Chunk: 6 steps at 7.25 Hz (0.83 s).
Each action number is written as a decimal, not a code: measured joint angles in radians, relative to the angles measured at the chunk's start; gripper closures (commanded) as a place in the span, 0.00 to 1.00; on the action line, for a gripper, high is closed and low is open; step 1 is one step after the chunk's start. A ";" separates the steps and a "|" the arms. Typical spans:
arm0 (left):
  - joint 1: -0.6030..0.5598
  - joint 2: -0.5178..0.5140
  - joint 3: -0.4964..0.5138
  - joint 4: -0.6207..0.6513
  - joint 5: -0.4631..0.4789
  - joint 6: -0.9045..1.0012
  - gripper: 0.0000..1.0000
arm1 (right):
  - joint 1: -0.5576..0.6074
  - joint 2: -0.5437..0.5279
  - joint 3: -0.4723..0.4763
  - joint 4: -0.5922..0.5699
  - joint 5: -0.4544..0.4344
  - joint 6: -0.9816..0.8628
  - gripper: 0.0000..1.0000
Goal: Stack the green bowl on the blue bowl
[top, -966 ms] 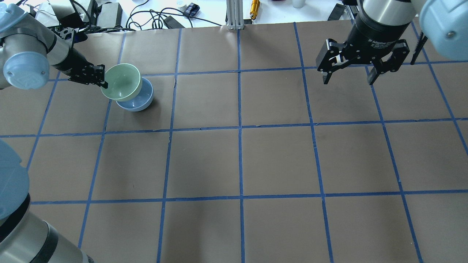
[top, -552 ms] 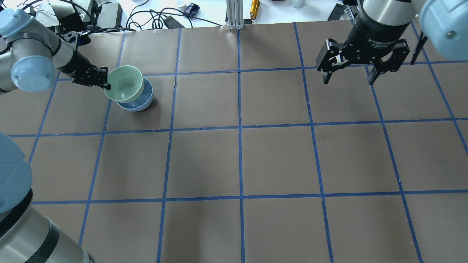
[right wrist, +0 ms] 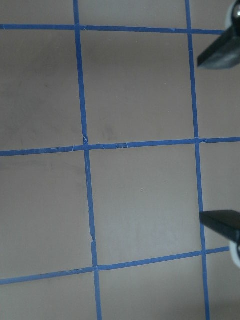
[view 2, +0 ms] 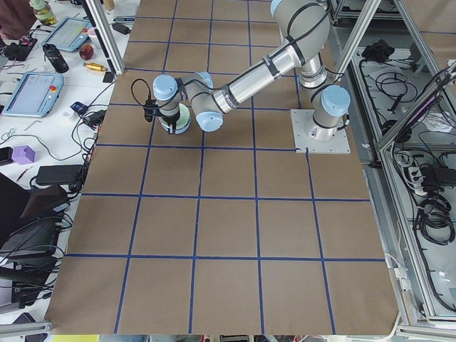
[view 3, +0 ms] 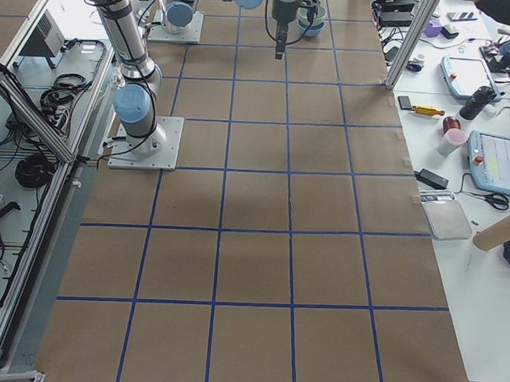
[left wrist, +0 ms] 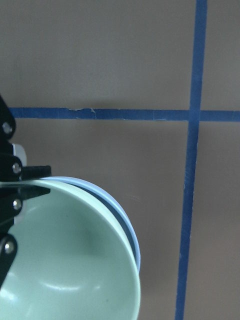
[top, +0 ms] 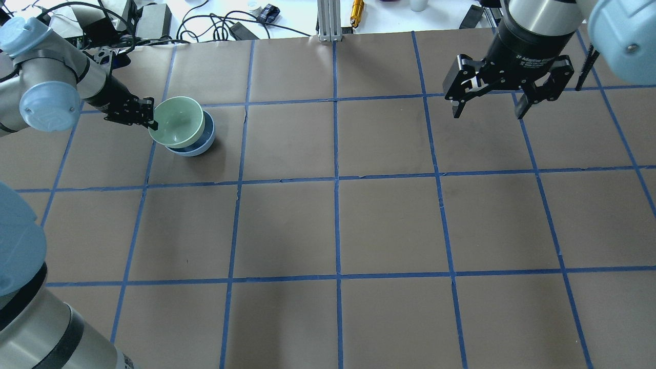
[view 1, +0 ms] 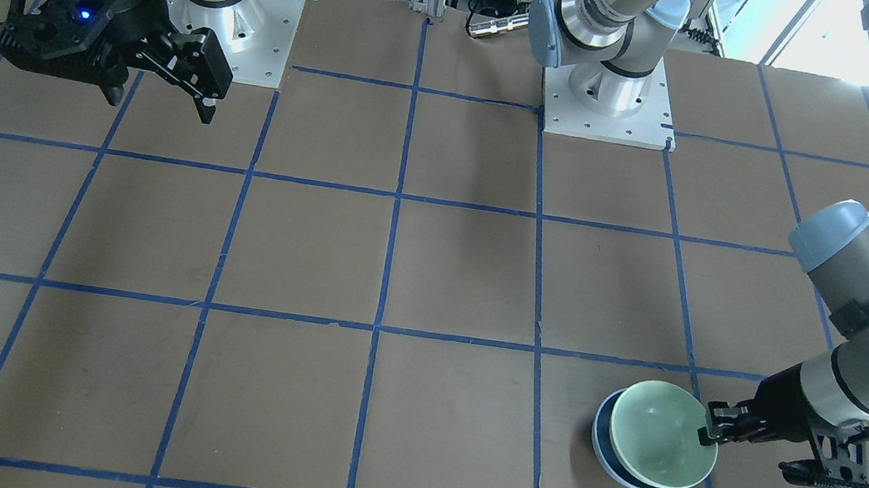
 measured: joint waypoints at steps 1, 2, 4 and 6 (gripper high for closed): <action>0.000 0.000 0.000 0.002 -0.001 0.000 0.27 | 0.000 0.000 0.000 0.000 0.000 0.000 0.00; -0.003 0.005 0.001 0.001 -0.001 -0.003 0.27 | 0.000 0.000 0.000 0.000 0.000 0.000 0.00; -0.051 0.056 0.009 -0.030 0.018 -0.018 0.26 | 0.000 0.000 0.000 0.000 0.000 0.000 0.00; -0.131 0.162 0.020 -0.151 0.085 -0.055 0.19 | 0.000 0.000 0.001 0.000 0.000 0.000 0.00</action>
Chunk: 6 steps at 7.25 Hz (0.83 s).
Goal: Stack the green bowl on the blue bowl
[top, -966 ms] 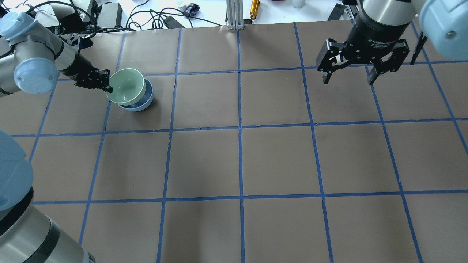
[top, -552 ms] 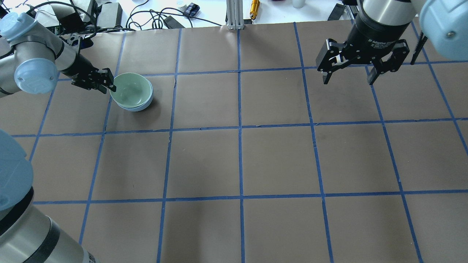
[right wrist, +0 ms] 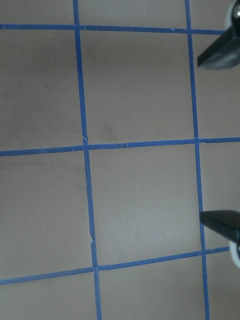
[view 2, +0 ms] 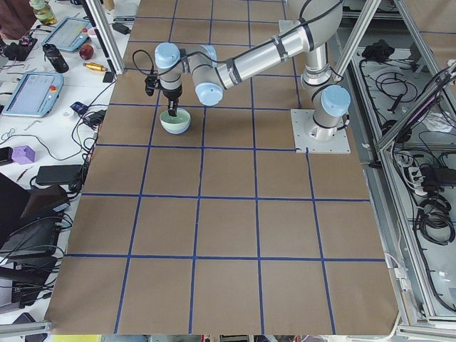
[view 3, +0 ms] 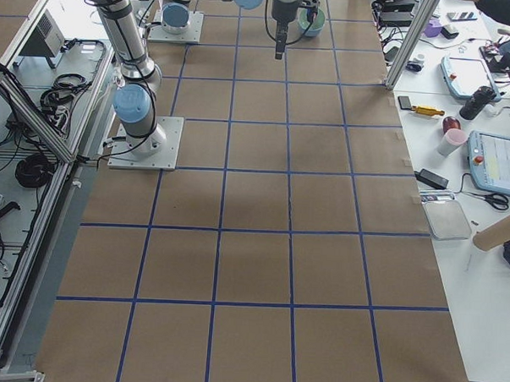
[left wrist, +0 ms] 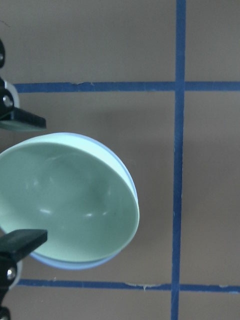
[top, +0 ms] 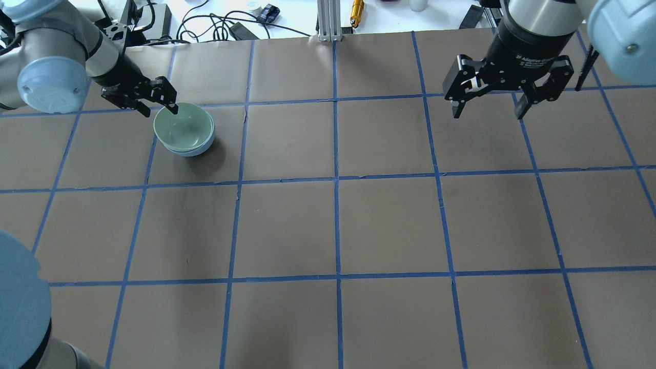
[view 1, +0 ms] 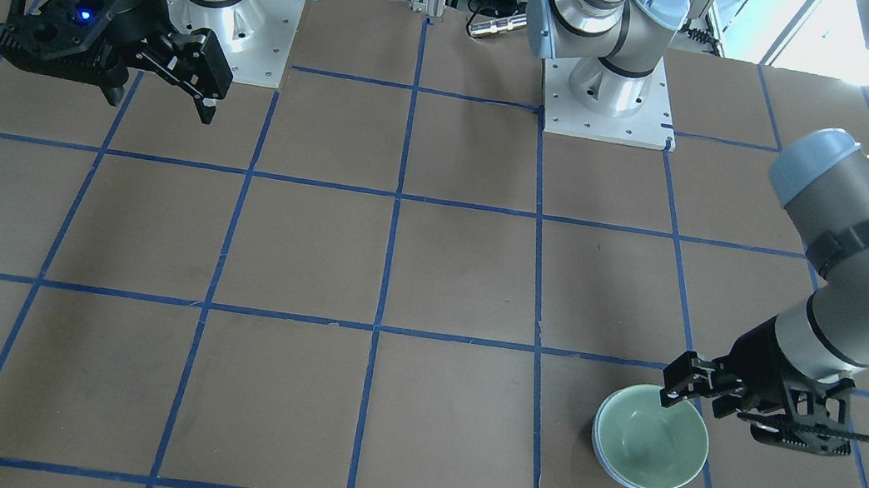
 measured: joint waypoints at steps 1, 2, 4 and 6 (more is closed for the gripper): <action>-0.019 0.065 0.004 -0.075 0.016 -0.028 0.09 | 0.000 0.000 0.000 0.000 0.000 0.000 0.00; -0.036 0.131 0.005 -0.136 0.034 -0.069 0.07 | 0.000 0.000 0.000 0.000 0.000 0.000 0.00; -0.111 0.250 0.007 -0.238 0.117 -0.178 0.03 | 0.000 0.000 0.000 0.000 0.000 0.000 0.00; -0.177 0.331 0.005 -0.315 0.137 -0.272 0.00 | 0.000 0.000 0.000 0.000 0.000 0.000 0.00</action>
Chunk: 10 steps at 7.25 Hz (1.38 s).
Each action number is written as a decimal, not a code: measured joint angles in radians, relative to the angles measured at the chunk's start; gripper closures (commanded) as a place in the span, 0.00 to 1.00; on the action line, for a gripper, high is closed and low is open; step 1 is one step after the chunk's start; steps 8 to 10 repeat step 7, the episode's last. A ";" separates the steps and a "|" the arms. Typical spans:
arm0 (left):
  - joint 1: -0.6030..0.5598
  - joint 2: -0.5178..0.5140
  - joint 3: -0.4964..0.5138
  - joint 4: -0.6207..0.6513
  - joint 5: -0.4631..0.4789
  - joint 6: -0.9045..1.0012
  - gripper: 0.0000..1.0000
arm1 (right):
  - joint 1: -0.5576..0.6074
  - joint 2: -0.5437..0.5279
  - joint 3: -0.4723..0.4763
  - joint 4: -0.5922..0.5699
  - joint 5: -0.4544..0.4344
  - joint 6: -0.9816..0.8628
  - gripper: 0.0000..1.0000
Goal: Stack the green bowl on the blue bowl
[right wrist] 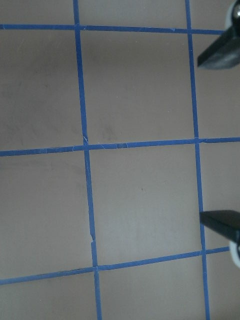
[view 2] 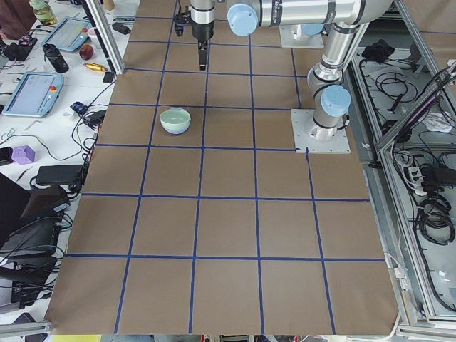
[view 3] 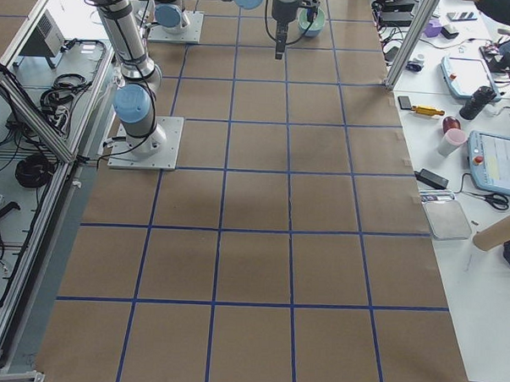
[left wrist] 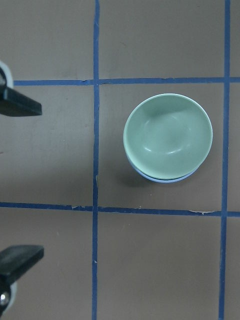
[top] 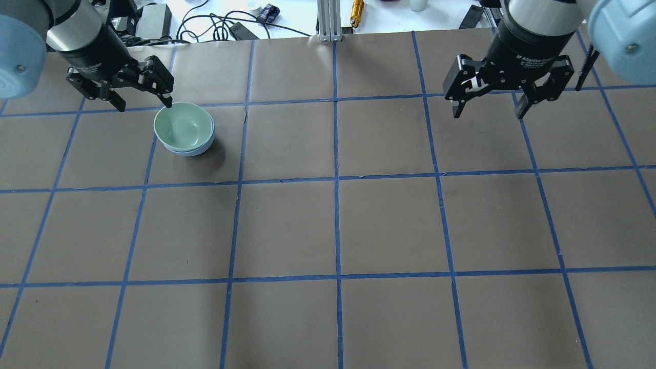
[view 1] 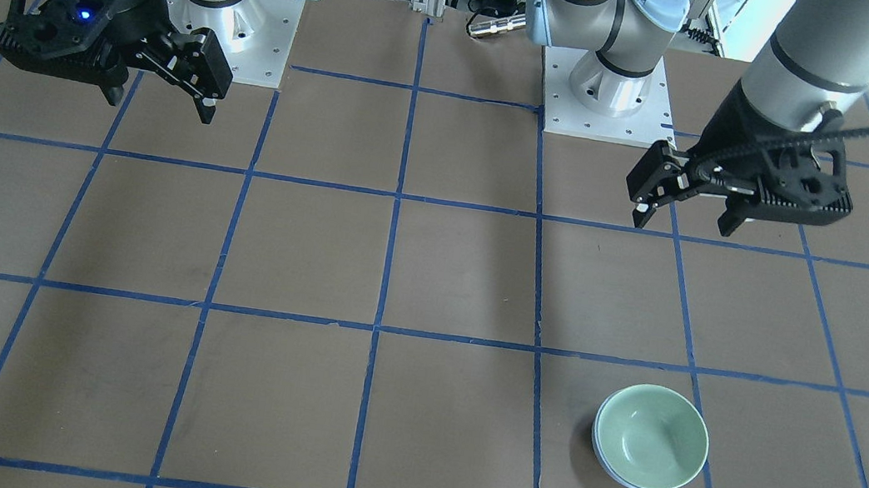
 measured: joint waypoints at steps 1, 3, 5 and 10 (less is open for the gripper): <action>-0.024 0.018 -0.001 -0.017 -0.001 -0.024 0.00 | 0.000 0.000 0.000 0.000 0.000 0.000 0.00; -0.073 0.032 -0.001 -0.024 0.001 -0.038 0.00 | 0.000 0.000 0.000 0.000 0.000 0.000 0.00; -0.090 0.038 -0.002 -0.026 0.002 -0.039 0.00 | 0.000 0.000 0.000 0.000 0.000 0.000 0.00; -0.092 0.040 -0.005 -0.026 0.001 -0.041 0.00 | 0.000 0.000 0.000 0.000 0.000 0.000 0.00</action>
